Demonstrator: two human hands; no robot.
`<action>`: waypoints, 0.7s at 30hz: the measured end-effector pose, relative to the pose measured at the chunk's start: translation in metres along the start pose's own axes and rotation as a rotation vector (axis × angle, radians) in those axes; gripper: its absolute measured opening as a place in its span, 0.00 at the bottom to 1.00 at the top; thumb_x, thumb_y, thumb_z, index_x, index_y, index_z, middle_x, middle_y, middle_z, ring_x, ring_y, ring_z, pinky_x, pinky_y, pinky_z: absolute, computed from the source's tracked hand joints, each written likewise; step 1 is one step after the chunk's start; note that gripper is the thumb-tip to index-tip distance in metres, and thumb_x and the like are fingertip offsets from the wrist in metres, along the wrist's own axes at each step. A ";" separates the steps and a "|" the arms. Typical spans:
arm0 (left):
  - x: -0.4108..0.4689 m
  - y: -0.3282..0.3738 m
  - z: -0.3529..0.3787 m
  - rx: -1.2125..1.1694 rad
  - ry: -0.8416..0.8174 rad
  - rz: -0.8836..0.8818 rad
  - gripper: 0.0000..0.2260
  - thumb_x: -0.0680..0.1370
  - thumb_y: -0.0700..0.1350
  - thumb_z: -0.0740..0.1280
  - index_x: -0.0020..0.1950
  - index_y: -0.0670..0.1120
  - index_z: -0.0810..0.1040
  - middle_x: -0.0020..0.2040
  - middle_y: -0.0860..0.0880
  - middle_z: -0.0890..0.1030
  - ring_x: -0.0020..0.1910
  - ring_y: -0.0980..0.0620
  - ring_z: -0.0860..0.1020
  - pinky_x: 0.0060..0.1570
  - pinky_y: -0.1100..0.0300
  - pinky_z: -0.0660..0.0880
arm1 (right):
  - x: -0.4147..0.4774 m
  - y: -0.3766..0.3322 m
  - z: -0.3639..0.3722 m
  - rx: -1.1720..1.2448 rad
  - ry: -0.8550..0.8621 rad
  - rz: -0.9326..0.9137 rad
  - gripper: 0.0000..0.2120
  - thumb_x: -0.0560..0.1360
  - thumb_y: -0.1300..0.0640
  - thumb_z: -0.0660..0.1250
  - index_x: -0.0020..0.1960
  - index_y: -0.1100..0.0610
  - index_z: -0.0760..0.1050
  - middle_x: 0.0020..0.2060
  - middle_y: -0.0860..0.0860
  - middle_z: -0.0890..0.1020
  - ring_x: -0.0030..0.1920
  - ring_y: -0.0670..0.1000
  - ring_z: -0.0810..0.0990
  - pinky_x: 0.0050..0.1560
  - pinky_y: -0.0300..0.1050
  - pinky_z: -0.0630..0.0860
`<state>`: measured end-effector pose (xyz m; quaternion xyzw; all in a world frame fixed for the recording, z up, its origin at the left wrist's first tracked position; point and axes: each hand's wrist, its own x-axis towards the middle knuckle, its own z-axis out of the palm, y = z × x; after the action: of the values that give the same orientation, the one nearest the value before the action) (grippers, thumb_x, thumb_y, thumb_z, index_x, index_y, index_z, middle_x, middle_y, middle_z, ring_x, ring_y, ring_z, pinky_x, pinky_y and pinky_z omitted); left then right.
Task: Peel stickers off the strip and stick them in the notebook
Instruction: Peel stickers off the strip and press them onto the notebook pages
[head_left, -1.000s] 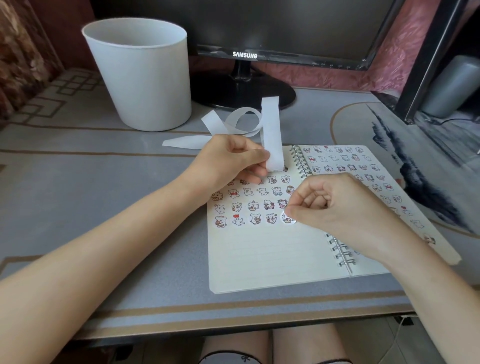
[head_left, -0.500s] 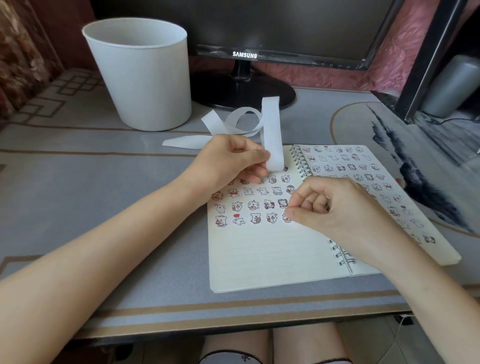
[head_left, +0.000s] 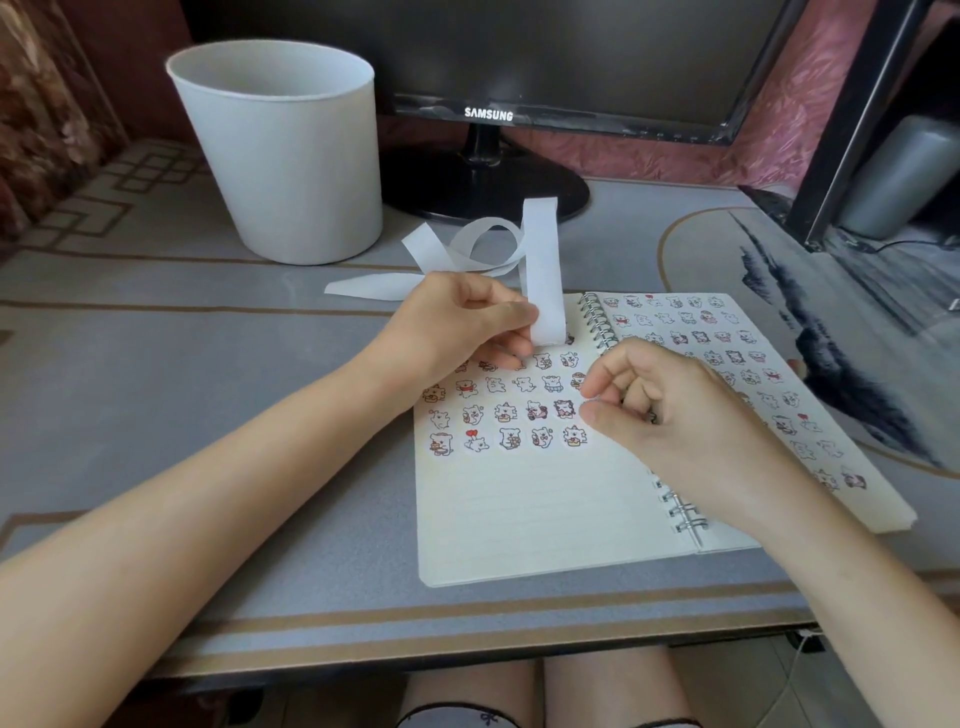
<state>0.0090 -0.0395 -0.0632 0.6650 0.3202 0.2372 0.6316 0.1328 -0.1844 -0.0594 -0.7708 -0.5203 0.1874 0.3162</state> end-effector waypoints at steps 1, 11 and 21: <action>0.000 0.000 0.000 -0.002 0.000 0.002 0.04 0.77 0.38 0.68 0.42 0.40 0.78 0.34 0.43 0.81 0.29 0.55 0.80 0.37 0.66 0.80 | 0.000 0.000 0.000 0.013 -0.003 0.003 0.05 0.71 0.53 0.71 0.41 0.48 0.75 0.27 0.41 0.76 0.29 0.40 0.72 0.36 0.41 0.70; 0.000 0.000 0.000 -0.003 -0.002 0.011 0.05 0.77 0.39 0.67 0.42 0.40 0.78 0.34 0.44 0.81 0.27 0.57 0.79 0.34 0.67 0.78 | 0.006 0.003 0.002 -0.039 0.002 -0.017 0.06 0.72 0.56 0.71 0.41 0.49 0.75 0.28 0.35 0.76 0.30 0.40 0.72 0.37 0.42 0.70; 0.001 -0.001 -0.001 -0.045 -0.013 0.035 0.06 0.77 0.39 0.67 0.42 0.40 0.78 0.35 0.46 0.80 0.31 0.57 0.80 0.30 0.67 0.75 | 0.041 -0.011 -0.007 0.074 0.214 -0.210 0.06 0.72 0.53 0.71 0.48 0.50 0.77 0.40 0.44 0.81 0.37 0.45 0.77 0.39 0.40 0.72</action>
<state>0.0087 -0.0378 -0.0637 0.6578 0.2989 0.2510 0.6442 0.1457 -0.1463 -0.0451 -0.7156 -0.5541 0.0890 0.4158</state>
